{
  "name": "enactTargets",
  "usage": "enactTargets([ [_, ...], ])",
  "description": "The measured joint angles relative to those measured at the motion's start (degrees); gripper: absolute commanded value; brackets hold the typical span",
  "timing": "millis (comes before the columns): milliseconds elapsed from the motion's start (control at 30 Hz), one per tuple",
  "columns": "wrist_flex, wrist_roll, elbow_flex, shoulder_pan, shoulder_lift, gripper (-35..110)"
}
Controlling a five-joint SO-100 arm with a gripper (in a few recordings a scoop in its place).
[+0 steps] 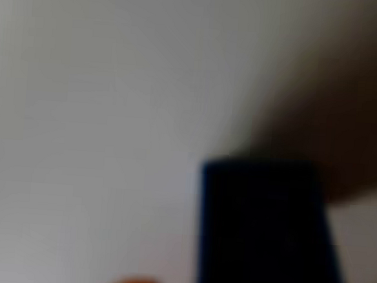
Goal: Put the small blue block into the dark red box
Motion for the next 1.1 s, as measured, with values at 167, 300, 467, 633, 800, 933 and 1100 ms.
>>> enactTargets([
  [167,-2.46,-0.35,1.23,0.26,-1.85,32],
  [300,-3.78,-0.97,1.32,1.32,-2.72,32],
  [467,-4.83,-1.76,1.23,2.20,-4.39,32],
  [633,-4.75,-2.72,1.32,3.08,-4.92,32],
  [800,-6.59,-3.08,2.02,4.31,-5.80,31],
  [933,-6.77,-3.08,2.29,3.87,-6.50,17],
  [1100,-6.77,-4.22,2.29,5.45,-7.82,0],
])
